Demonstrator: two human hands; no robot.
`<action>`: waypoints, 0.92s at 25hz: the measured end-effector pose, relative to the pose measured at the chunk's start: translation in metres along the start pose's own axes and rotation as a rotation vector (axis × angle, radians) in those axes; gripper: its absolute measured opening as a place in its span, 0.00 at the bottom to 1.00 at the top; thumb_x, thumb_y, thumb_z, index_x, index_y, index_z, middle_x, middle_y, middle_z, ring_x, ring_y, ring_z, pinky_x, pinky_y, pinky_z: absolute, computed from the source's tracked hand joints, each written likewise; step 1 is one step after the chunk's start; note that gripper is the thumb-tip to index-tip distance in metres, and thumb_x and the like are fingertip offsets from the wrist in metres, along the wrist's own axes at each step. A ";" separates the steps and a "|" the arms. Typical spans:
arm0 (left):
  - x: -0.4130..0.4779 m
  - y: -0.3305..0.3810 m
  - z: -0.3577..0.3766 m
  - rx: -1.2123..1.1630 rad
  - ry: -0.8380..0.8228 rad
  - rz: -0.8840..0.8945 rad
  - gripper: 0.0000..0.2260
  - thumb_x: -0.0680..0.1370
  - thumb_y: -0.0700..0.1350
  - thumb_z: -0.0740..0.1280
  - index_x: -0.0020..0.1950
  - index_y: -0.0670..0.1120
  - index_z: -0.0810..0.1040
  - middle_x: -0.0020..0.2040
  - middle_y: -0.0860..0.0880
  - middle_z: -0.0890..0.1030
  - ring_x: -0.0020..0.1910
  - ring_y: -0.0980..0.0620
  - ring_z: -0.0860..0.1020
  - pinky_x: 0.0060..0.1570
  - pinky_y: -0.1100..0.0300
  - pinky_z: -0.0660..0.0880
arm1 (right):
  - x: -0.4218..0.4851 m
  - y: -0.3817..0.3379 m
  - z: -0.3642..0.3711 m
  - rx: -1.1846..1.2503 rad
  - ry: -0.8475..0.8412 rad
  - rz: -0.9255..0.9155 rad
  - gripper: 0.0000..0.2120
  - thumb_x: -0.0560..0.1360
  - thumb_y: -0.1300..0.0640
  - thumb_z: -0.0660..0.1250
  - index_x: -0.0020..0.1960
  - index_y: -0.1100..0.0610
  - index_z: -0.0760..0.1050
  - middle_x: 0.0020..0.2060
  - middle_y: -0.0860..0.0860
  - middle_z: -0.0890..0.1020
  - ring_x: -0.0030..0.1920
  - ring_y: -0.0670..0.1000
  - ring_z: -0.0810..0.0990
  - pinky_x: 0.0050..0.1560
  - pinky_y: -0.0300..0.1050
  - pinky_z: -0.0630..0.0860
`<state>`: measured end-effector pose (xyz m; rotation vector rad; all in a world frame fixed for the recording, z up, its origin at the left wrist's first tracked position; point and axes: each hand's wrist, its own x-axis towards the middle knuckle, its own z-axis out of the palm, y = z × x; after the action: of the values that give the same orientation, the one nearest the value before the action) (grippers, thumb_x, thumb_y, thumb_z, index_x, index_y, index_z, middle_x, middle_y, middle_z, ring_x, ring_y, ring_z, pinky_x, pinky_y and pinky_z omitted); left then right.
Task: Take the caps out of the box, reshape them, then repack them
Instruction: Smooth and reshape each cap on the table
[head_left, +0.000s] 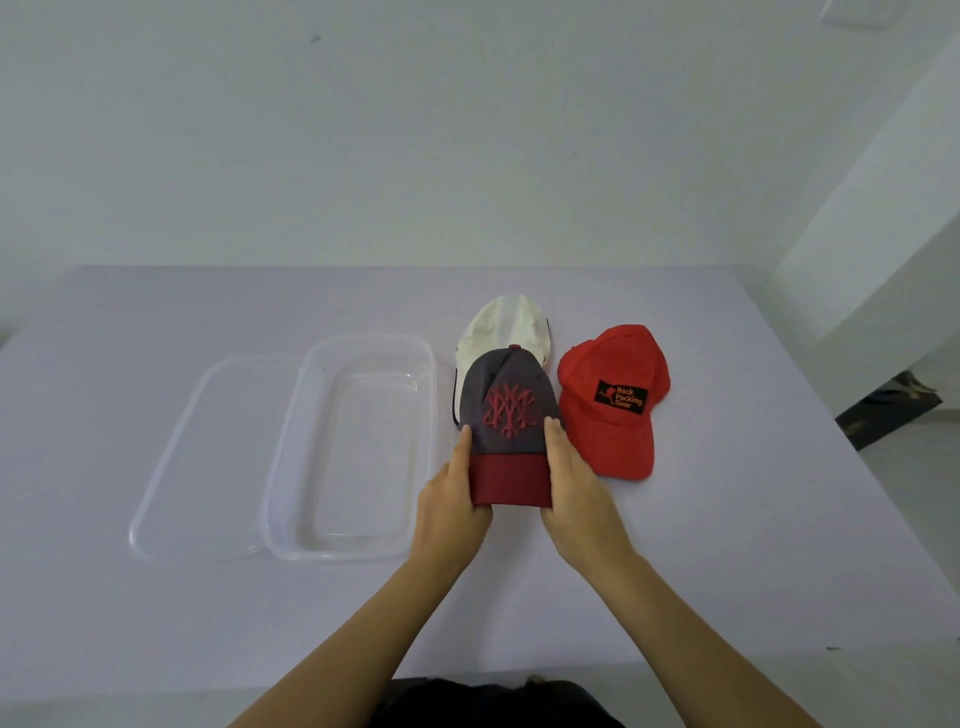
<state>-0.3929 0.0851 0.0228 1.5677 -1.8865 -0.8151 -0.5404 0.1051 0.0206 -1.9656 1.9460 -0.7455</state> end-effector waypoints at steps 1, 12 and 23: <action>0.002 -0.001 -0.002 -0.005 -0.008 0.033 0.32 0.75 0.37 0.61 0.77 0.49 0.55 0.60 0.43 0.78 0.51 0.45 0.78 0.51 0.55 0.75 | 0.001 0.004 -0.001 -0.070 0.037 -0.039 0.38 0.68 0.74 0.66 0.74 0.65 0.55 0.71 0.63 0.65 0.70 0.61 0.68 0.61 0.56 0.75; 0.004 -0.014 -0.012 -0.084 -0.393 0.174 0.37 0.78 0.37 0.59 0.75 0.61 0.41 0.79 0.53 0.48 0.73 0.62 0.57 0.65 0.72 0.60 | -0.008 0.013 0.003 -0.001 0.101 -0.047 0.43 0.68 0.73 0.68 0.76 0.56 0.51 0.72 0.62 0.65 0.70 0.63 0.68 0.58 0.58 0.78; 0.081 0.011 -0.058 -0.645 -0.359 -0.196 0.18 0.80 0.56 0.59 0.65 0.51 0.75 0.62 0.50 0.80 0.60 0.53 0.78 0.65 0.54 0.72 | -0.037 0.008 0.017 -0.194 0.145 -0.371 0.40 0.70 0.71 0.55 0.77 0.49 0.46 0.72 0.57 0.61 0.71 0.59 0.62 0.59 0.46 0.75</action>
<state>-0.3705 0.0007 0.0720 1.2530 -1.4647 -1.6856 -0.5369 0.1380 -0.0038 -2.4974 1.8098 -0.8340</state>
